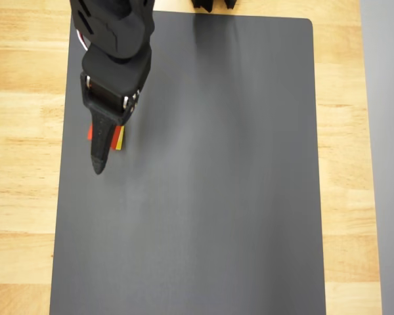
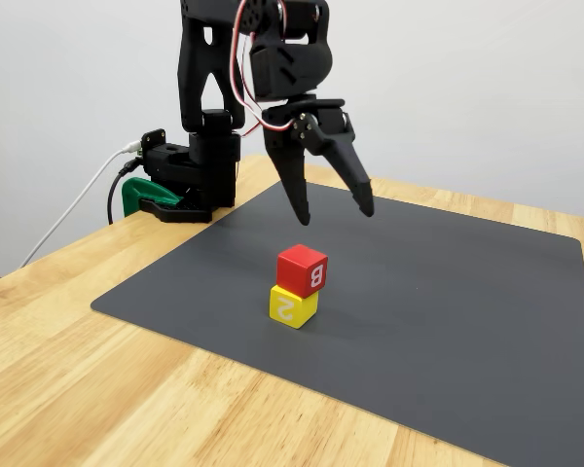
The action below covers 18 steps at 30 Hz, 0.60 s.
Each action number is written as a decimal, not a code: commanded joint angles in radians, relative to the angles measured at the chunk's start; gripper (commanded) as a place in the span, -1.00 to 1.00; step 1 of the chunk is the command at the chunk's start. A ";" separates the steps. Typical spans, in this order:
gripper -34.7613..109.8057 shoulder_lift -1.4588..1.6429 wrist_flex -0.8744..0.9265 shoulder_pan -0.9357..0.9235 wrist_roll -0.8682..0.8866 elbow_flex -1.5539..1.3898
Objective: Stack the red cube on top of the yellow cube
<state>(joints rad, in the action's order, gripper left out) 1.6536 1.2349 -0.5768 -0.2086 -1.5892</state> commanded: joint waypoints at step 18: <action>-0.41 0.252 -0.199 0.339 0.123 -0.233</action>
<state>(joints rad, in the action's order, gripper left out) 1.8484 1.0615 -0.2439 -0.0736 -1.7917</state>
